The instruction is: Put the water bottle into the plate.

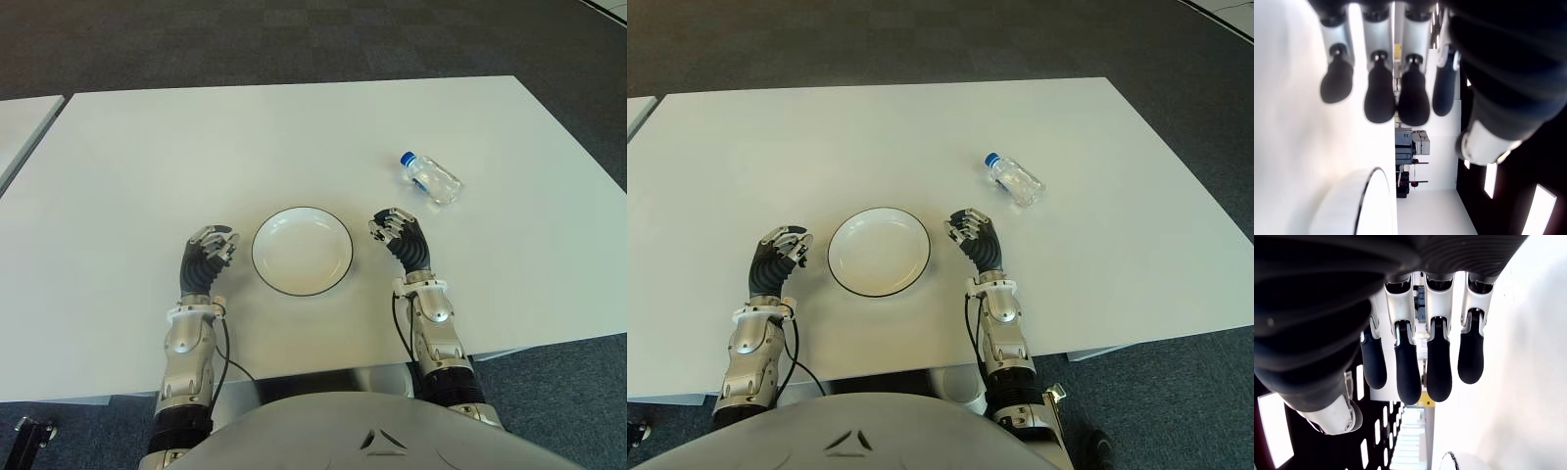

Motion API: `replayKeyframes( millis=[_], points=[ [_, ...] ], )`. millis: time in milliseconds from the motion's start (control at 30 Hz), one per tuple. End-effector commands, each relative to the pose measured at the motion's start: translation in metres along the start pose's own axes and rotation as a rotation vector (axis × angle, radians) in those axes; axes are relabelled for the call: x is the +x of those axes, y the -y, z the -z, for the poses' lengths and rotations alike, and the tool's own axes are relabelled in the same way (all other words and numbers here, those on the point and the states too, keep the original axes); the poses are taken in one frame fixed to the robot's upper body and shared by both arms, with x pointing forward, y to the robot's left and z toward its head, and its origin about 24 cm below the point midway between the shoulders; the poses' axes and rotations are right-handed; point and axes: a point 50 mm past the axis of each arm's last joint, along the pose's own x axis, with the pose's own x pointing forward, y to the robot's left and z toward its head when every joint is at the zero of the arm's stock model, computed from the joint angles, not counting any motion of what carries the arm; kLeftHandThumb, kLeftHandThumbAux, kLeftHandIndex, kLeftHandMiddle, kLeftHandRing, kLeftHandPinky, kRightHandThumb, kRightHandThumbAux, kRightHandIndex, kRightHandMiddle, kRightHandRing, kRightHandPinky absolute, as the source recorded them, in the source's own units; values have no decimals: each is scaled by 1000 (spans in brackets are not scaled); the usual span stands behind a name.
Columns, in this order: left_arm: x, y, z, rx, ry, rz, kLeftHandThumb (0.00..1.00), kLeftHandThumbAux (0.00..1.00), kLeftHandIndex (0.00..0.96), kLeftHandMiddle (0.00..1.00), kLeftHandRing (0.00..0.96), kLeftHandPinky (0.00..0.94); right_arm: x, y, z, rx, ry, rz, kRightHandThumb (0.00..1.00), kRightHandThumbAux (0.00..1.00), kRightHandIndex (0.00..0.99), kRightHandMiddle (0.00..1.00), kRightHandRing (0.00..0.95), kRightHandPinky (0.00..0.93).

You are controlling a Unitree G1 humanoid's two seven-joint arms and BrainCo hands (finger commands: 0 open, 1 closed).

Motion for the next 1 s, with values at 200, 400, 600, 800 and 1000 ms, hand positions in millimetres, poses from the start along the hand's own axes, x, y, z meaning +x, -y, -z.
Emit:
replayKeyframes(
  millis=[200, 400, 600, 800, 1000],
  points=[
    [-3, 1, 3, 20, -18, 1, 702, 721, 434, 749, 740, 745, -1, -1, 0, -244, 38, 37, 705, 733, 425, 526, 511, 447],
    [-3, 2, 4, 22, -33, 2, 702, 722, 434, 748, 739, 731, 5, -5, -11, -552, 160, 76, 702, 735, 420, 521, 524, 495],
    [-4, 3, 4, 30, -32, -2, 701, 722, 433, 743, 734, 730, 24, -1, -19, -732, 194, 82, 695, 738, 413, 474, 508, 505],
    [-3, 4, 3, 38, -22, 5, 702, 722, 433, 746, 737, 737, 39, 4, -22, -891, 168, 30, 681, 740, 401, 344, 348, 334],
    [-3, 5, 3, 38, -13, 20, 701, 722, 433, 748, 740, 742, 54, 10, -22, -1074, 111, -50, 166, 781, 74, 88, 73, 44]
  ],
)
